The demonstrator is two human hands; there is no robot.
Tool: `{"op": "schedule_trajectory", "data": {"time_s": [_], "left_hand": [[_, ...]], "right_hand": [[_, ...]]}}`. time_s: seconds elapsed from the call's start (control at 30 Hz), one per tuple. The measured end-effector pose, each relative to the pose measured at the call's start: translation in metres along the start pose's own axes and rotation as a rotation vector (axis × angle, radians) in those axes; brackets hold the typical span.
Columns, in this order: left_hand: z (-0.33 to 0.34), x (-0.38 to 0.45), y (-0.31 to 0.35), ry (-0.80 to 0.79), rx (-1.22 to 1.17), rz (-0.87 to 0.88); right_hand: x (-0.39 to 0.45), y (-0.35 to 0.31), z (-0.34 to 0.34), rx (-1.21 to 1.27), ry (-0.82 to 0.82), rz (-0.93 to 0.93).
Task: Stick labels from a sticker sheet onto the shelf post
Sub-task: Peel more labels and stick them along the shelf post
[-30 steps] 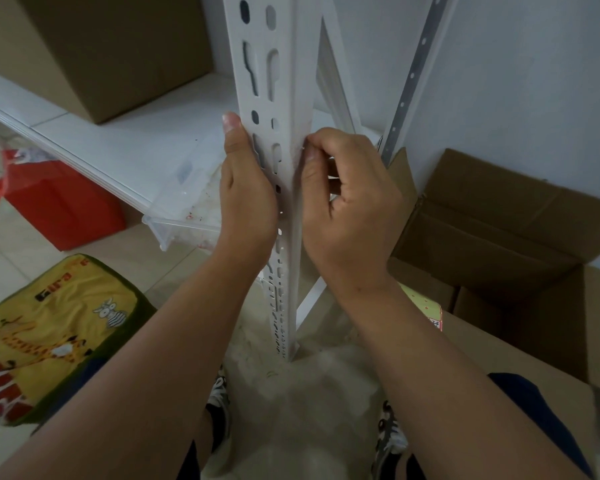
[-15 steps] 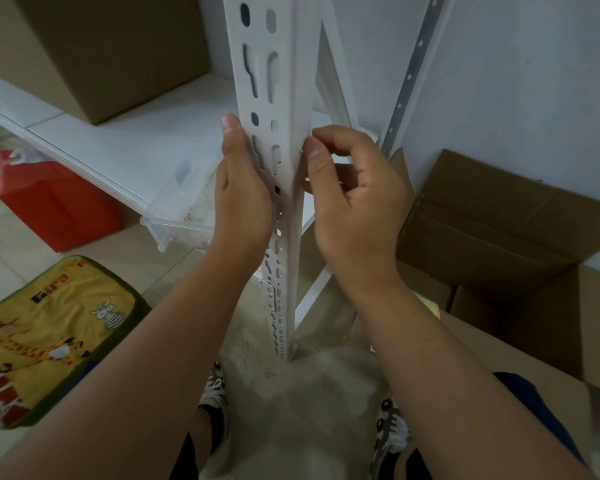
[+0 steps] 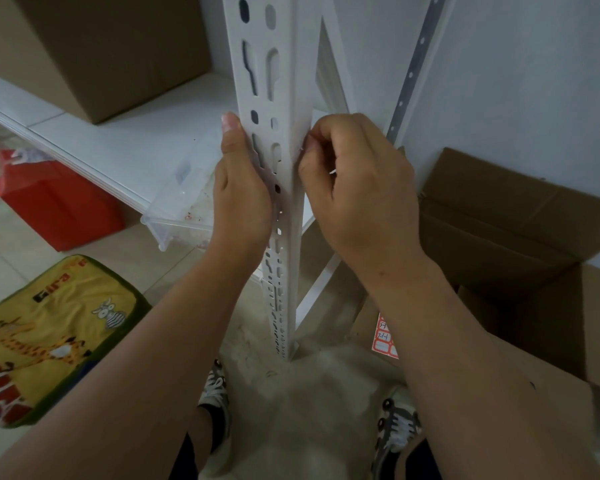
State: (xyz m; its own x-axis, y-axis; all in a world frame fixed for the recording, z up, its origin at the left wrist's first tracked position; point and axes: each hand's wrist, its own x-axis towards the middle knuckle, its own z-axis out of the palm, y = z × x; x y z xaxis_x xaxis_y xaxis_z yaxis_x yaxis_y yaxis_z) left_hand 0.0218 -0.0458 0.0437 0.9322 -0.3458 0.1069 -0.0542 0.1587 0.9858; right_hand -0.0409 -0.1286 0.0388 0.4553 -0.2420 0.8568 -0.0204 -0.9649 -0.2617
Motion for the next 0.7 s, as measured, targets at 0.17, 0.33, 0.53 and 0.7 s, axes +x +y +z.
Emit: {"op": "schedule_trajectory", "data": {"time_s": [0.17,0.33,0.53,0.7], "left_hand": [[0.0006,-0.0002,-0.0019,-0.003,-0.020,0.012],[-0.0021,0.0022,-0.0048,-0.014,-0.021,0.019],[-0.0035,0.0020,-0.0033,-0.042,-0.008,0.029],[-0.0043,0.0025,-0.0038,-0.044,0.011,0.015]], "right_hand": [[0.0037,0.0008,0.0020,0.023,0.020,0.006],[0.0017,0.0008,0.0063,0.099,0.088,0.042],[-0.0016,0.0002,0.0060,0.178,0.092,0.120],[-0.0041,-0.0009,0.0039,0.260,0.067,0.202]]}}
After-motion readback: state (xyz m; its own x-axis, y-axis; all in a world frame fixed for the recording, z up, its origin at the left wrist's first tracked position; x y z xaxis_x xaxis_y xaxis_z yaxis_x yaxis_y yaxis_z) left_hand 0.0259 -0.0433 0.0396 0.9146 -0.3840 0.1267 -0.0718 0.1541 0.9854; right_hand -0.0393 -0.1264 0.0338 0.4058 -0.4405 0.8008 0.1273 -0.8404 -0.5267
